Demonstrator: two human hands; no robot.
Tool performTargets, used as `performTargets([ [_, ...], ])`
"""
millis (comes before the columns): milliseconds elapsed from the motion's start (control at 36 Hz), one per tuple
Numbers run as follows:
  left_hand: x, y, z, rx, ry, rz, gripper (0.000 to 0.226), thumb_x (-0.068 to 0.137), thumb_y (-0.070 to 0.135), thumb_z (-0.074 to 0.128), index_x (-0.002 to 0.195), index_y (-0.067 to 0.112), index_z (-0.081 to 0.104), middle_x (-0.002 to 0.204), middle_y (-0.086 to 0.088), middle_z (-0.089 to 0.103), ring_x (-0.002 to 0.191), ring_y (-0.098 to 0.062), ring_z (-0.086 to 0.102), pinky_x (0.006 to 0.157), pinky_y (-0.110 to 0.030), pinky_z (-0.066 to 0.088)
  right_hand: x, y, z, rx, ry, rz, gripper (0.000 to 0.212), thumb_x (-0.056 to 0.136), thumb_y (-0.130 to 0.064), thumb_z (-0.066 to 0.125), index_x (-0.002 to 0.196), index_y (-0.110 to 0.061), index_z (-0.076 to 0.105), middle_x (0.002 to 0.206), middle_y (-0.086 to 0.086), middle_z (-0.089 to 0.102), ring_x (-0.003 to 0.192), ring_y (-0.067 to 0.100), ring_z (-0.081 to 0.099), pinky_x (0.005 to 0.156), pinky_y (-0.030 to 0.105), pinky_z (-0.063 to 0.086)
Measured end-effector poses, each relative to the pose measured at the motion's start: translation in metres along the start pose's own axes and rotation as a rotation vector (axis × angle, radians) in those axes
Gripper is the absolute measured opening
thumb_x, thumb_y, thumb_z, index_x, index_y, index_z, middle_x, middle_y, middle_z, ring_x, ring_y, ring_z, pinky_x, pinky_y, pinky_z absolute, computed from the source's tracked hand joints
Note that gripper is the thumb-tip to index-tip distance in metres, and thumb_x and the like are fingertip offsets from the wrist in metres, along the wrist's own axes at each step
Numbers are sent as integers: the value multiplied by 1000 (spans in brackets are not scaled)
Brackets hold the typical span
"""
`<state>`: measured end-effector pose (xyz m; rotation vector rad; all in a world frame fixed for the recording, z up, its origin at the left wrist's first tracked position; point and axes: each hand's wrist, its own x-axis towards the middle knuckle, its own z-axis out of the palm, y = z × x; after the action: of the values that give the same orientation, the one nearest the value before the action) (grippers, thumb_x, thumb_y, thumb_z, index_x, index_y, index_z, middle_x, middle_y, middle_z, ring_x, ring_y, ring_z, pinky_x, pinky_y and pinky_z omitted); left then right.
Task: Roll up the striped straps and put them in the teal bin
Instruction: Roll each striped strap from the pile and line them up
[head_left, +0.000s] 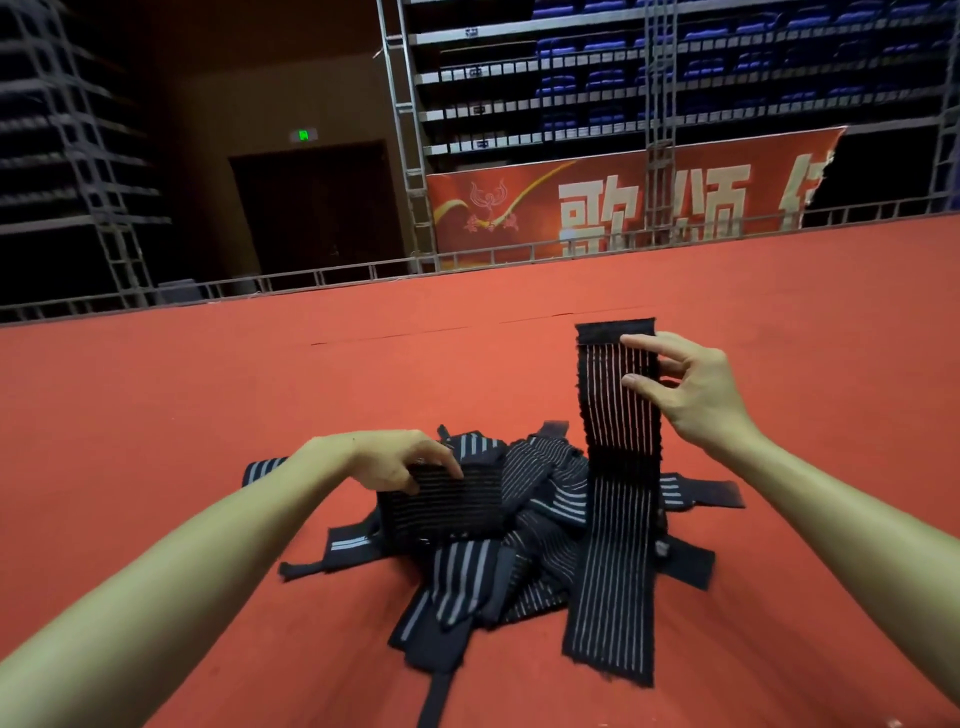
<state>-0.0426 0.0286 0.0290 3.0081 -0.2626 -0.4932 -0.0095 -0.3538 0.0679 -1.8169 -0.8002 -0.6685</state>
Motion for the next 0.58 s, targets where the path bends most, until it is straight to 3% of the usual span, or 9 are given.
performTargets([
  [56, -8, -3, 8, -30, 11, 8, 49, 76, 41, 73, 118, 61, 57, 122, 23, 61, 114, -4, 59, 102, -39, 49, 1, -5, 6, 12, -6, -8, 45, 82, -2, 77, 123, -16, 68, 115, -4, 64, 100, 16, 64, 86, 8, 48],
  [111, -25, 5, 13, -71, 21, -63, 47, 78, 40, 73, 115, 63, 57, 124, 23, 60, 115, -3, 58, 103, -38, 49, 1, -8, 13, 16, -19, -16, 45, 82, -3, 77, 124, -18, 68, 119, 1, 66, 105, 19, 65, 94, 22, 52],
  [194, -45, 31, 20, -73, 72, -12, 47, 86, 27, 72, 122, 53, 56, 131, 14, 57, 122, -8, 53, 107, -33, 42, 1, -14, 21, 7, -47, -29, 45, 81, -5, 78, 123, -18, 68, 124, 9, 67, 112, 23, 64, 97, 35, 53],
  [250, -47, 39, 23, -32, 96, 37, 47, 89, 24, 70, 132, 36, 55, 135, 5, 52, 125, -13, 48, 109, -34, 38, 1, -18, 23, -3, -60, -48, 45, 81, -4, 79, 123, -18, 69, 121, 7, 68, 108, 23, 65, 95, 35, 54],
  [333, -47, 47, 25, -40, 136, 73, 48, 90, 26, 70, 135, 28, 54, 138, 3, 46, 127, -14, 44, 109, -30, 33, 0, -24, 25, -10, -74, -75, 44, 81, -2, 78, 122, -17, 69, 113, -4, 66, 100, 17, 64, 89, 26, 54],
  [444, -41, 60, 24, -11, 252, 126, 37, 92, 23, 68, 128, 19, 62, 130, -1, 57, 121, -15, 51, 101, -23, 36, -1, -27, 24, -31, -72, -65, 45, 81, -3, 78, 123, -18, 68, 115, -8, 64, 104, 13, 62, 86, 12, 48],
  [583, -40, 74, 14, -111, 395, 188, 22, 90, 4, 66, 108, 12, 74, 112, 1, 72, 103, -10, 62, 98, -32, 46, -1, -28, 21, -36, -75, -75, 44, 81, -4, 78, 122, -19, 69, 108, -12, 64, 98, 16, 63, 88, 17, 51],
])
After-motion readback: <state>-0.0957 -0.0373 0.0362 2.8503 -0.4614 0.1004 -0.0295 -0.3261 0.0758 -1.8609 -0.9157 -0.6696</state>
